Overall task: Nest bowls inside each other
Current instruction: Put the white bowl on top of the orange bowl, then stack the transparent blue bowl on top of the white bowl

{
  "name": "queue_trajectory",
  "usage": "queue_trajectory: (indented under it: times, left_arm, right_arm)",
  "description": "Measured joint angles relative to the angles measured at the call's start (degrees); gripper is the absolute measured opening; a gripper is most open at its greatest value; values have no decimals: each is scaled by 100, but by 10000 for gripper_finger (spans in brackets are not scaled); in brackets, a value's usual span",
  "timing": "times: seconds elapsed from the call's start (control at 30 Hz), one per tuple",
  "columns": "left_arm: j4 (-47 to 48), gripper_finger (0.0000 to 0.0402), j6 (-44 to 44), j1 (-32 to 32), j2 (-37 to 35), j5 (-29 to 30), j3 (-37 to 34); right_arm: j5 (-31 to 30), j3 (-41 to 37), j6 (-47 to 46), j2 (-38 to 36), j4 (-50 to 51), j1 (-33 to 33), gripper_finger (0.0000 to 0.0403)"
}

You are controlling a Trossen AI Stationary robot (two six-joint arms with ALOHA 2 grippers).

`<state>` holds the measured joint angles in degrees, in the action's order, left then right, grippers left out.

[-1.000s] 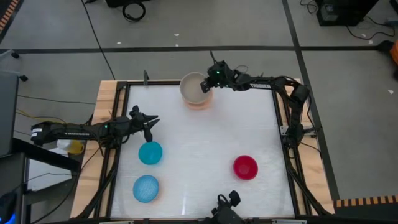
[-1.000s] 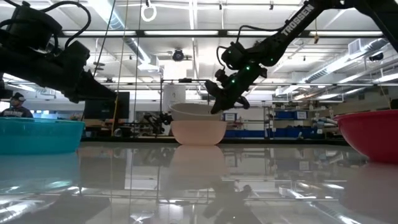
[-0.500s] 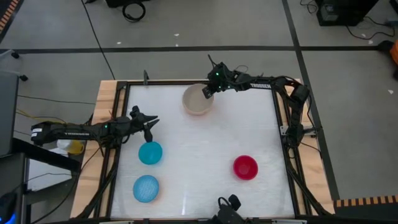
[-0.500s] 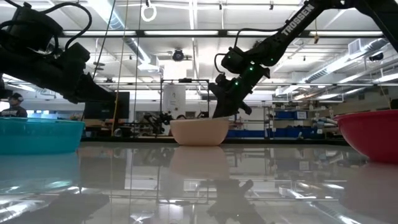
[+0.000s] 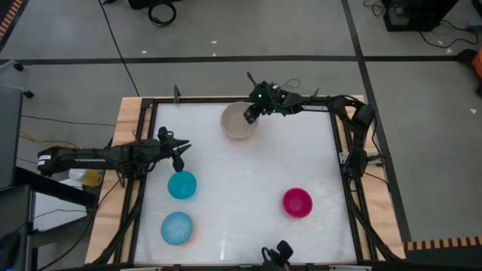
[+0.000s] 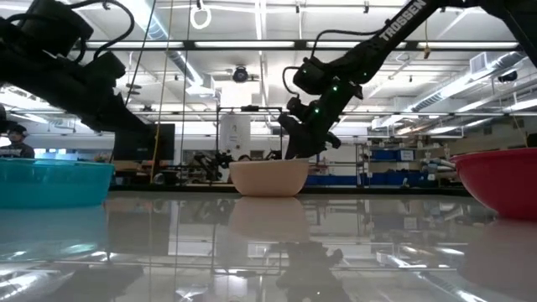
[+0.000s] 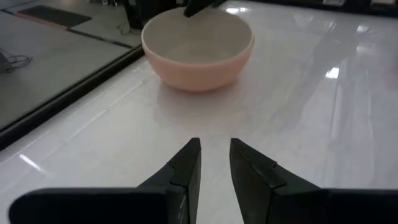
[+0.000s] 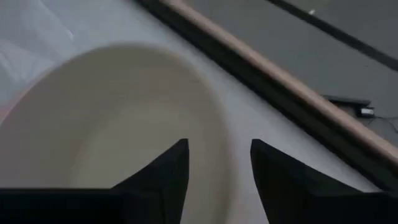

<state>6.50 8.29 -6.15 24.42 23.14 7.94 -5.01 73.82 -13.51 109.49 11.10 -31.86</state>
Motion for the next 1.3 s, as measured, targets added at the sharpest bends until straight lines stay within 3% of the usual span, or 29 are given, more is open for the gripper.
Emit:
queue_trajectory:
  times: [0.23,0.47,0.77,0.9,1.0,1.1,1.3]
  left_arm:
    - [106,89,206,0,-4,-24,25]
    - [93,89,206,0,-4,-29,31]
    - [101,89,167,1,-4,-38,36]
    - [233,89,276,2,-4,-345,123]
    - [920,89,531,12,-4,-623,529]
    - [1828,89,914,228,-1,-680,949]
    - [1904,89,1872,1282,111,-812,1243]
  right_arm:
    - [-526,4,78,-365,14,277,162]
    - [-525,-34,-41,-176,530,297,161]
    - [-306,-96,-5,-245,403,327,161]
    - [-254,-96,11,-301,448,518,161]
    - [-239,-96,91,-454,543,761,161]
    - [-265,-96,137,-706,691,1057,161]
    - [-325,-96,202,-1357,1114,1864,161]
